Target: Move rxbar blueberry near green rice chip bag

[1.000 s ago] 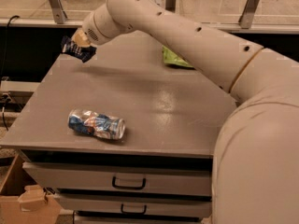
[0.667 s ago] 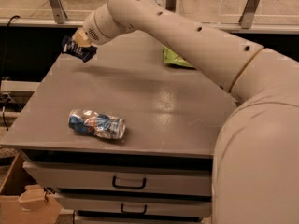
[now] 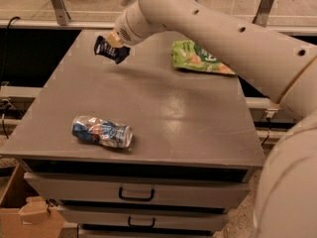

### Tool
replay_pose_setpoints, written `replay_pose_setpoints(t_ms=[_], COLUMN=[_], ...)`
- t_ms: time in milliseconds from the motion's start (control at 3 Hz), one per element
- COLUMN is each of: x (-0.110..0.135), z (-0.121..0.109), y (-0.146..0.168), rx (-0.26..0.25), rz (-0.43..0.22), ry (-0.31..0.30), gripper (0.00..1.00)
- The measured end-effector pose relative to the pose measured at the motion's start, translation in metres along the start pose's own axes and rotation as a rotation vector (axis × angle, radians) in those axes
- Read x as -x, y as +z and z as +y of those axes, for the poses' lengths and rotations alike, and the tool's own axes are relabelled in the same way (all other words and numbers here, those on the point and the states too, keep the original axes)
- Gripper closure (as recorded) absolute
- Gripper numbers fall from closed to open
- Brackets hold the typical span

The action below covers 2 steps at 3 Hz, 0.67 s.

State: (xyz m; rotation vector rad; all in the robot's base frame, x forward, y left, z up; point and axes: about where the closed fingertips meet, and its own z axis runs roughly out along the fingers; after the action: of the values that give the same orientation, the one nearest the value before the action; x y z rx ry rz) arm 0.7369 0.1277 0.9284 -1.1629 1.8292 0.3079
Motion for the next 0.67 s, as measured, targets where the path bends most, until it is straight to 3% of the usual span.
replay_pose_setpoints(t_ms=[667], x=[-0.08], z=[-0.061], y=[-0.092], rx=[-0.212], rz=[0.139], ry=[0.087], gripper=[1.0])
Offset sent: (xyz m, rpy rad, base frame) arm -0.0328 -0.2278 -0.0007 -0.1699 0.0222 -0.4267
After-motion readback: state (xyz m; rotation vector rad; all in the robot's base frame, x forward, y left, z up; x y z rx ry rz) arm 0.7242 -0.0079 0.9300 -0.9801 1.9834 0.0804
